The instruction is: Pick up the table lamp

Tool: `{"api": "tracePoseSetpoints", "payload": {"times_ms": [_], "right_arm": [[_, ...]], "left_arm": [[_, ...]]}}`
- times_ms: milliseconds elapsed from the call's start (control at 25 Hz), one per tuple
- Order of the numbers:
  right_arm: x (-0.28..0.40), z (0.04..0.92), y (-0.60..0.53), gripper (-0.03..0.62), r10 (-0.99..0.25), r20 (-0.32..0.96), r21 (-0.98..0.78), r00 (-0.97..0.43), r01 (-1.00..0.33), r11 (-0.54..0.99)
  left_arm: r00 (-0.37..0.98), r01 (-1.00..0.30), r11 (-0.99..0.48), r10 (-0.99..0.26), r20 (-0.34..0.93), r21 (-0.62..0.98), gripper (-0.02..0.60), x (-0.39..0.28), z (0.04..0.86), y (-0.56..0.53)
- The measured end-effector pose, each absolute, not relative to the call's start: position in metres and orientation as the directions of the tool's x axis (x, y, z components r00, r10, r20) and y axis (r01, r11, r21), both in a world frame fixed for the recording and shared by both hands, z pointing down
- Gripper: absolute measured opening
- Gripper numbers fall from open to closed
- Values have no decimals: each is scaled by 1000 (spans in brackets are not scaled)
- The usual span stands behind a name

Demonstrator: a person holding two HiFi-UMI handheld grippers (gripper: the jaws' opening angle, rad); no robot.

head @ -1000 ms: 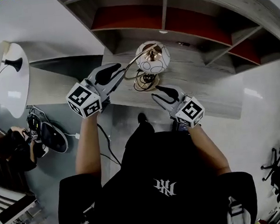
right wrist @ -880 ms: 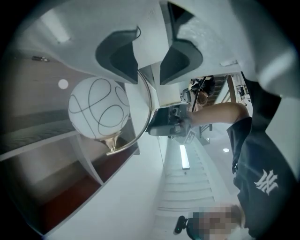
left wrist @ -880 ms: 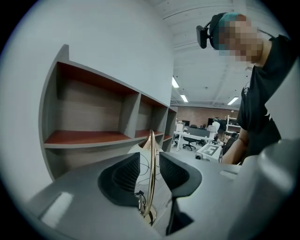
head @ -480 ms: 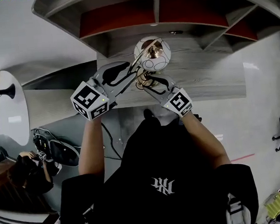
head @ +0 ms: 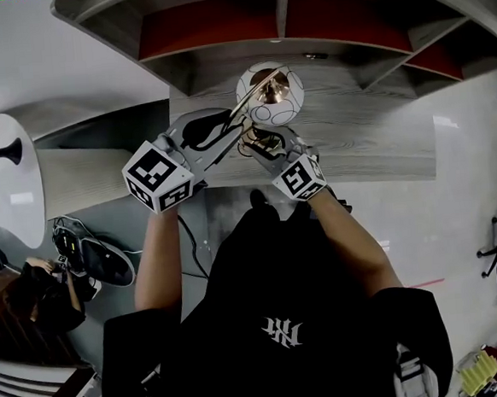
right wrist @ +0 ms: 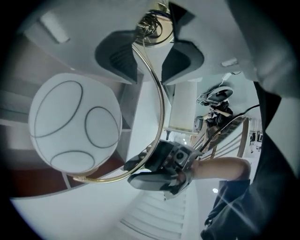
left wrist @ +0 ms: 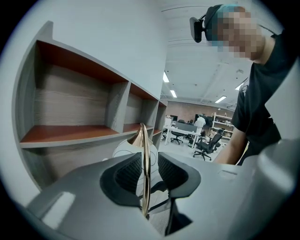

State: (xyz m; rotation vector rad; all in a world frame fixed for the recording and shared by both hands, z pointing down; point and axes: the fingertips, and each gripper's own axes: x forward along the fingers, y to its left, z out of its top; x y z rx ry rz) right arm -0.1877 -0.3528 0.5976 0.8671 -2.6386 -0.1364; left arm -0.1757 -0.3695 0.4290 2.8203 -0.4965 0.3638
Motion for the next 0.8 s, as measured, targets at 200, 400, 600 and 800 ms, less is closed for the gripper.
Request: {"api": "tracePoseSetpoints", "payload": {"times_ms": [200,400,600,800], "right_arm": [[-189,610,-362,160,-598,334,289,-728,-525,801],[-190,623,-366,155,-578,365,322,-730,-484,814],[-196,626,-369,138,-556,373,334,-743,-452,827],[-203,633,-366,123,-558,393,382,-731,-422,822]], "left_arm": [[899,-391,-898,-326,293,202,92,-172,430,-371],[890,-414,-889,-349,293,197,83,-170,427,-374],[885,-430,-880,-368,287,199,54,-170,425,-379],[887,-426,-881,-363,284,207,46,-170,424,-379]]}}
